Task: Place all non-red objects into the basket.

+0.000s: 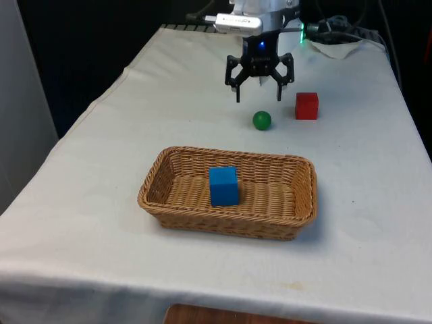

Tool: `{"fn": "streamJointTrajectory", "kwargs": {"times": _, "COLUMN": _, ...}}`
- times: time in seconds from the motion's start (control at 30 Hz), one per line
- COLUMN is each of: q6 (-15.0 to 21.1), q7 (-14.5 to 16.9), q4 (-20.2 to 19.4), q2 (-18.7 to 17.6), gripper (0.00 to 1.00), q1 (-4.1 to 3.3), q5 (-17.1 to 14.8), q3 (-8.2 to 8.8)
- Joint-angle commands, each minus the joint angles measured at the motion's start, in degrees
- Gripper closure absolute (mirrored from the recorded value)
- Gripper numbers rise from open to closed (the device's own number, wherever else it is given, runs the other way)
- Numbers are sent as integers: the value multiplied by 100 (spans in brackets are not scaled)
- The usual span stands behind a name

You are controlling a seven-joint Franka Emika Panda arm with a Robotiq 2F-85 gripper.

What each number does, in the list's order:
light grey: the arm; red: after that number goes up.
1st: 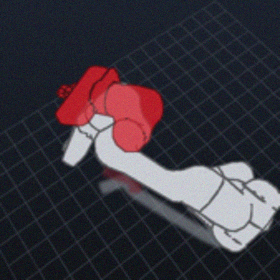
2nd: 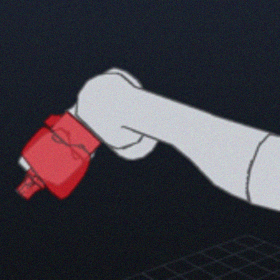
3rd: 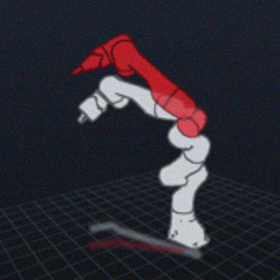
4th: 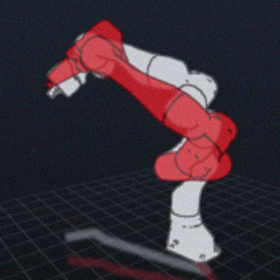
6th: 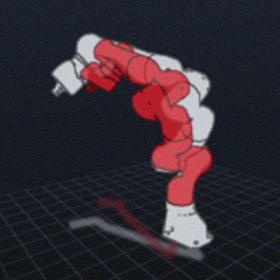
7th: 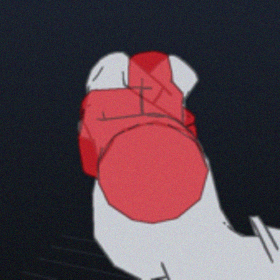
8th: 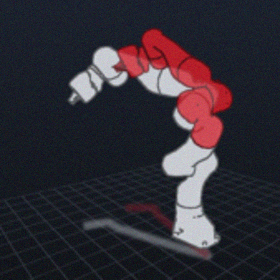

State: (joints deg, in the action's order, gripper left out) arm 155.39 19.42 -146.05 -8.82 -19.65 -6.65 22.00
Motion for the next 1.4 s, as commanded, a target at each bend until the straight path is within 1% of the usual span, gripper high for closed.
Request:
{"fn": "streamJointTrajectory", "kwargs": {"times": 0.0, "q6": 86, "q7": 17, "q4": -23, "q2": -6, "gripper": 0, "q1": 0, "q5": -74, "q3": -34}}
{"fn": "streamJointTrajectory", "kwargs": {"times": 0.03, "q6": 103, "q7": 6, "q4": -23, "q2": -29, "gripper": 0, "q1": 0, "q5": -80, "q3": -46}}
{"fn": "streamJointTrajectory", "kwargs": {"times": 0.07, "q6": 23, "q7": -11, "q4": 0, "q2": -29, "gripper": 0, "q1": 0, "q5": 0, "q3": -11}}
{"fn": "streamJointTrajectory", "kwargs": {"times": 0.1, "q6": 120, "q7": -6, "q4": -23, "q2": -46, "gripper": 0, "q1": -6, "q5": -86, "q3": -57}}
{"fn": "streamJointTrajectory", "kwargs": {"times": 0.37, "q6": 264, "q7": -103, "q4": -23, "q2": -212, "gripper": 0, "q1": 6, "q5": -97, "q3": -155}}
{"fn": "streamJointTrajectory", "kwargs": {"times": 0.6, "q6": 464, "q7": -206, "q4": -17, "q2": -395, "gripper": 0, "q1": 11, "q5": -92, "q3": -252}}
{"fn": "streamJointTrajectory", "kwargs": {"times": 0.63, "q6": 367, "q7": -223, "q4": 0, "q2": -378, "gripper": 0, "q1": 0, "q5": 0, "q3": -201}}
{"fn": "streamJointTrajectory", "kwargs": {"times": 0.67, "q6": 487, "q7": -218, "q4": -17, "q2": -418, "gripper": 0, "q1": 11, "q5": -92, "q3": -264}}
{"fn": "streamJointTrajectory", "kwargs": {"times": 0.83, "q6": 602, "q7": -304, "q4": -11, "q2": -516, "gripper": 0, "q1": 11, "q5": -69, "q3": -321}}
{"fn": "streamJointTrajectory", "kwargs": {"times": 0.93, "q6": 636, "q7": -332, "q4": -6, "q2": -561, "gripper": 0, "q1": 6, "q5": -57, "q3": -338}}
{"fn": "streamJointTrajectory", "kwargs": {"times": 0.97, "q6": 567, "q7": -338, "q4": 0, "q2": -544, "gripper": 0, "q1": 0, "q5": 0, "q3": -304}}
{"fn": "streamJointTrajectory", "kwargs": {"times": 1.0, "q6": 642, "q7": -338, "q4": -6, "q2": -573, "gripper": 0, "q1": 6, "q5": -57, "q3": -344}}
{"fn": "streamJointTrajectory", "kwargs": {"times": 1.2, "q6": 653, "q7": -344, "q4": 6, "q2": -619, "gripper": 0, "q1": 17, "q5": -40, "q3": -355}}
{"fn": "streamJointTrajectory", "kwargs": {"times": 1.23, "q6": 584, "q7": -355, "q4": 6, "q2": -602, "gripper": 0, "q1": 6, "q5": 0, "q3": -327}}
{"fn": "streamJointTrajectory", "kwargs": {"times": 1.27, "q6": 653, "q7": -344, "q4": 6, "q2": -630, "gripper": 0, "q1": 17, "q5": -46, "q3": -355}}
{"fn": "streamJointTrajectory", "kwargs": {"times": 1.37, "q6": 705, "q7": -344, "q4": 29, "q2": -733, "gripper": 0, "q1": 23, "q5": -74, "q3": -384}}
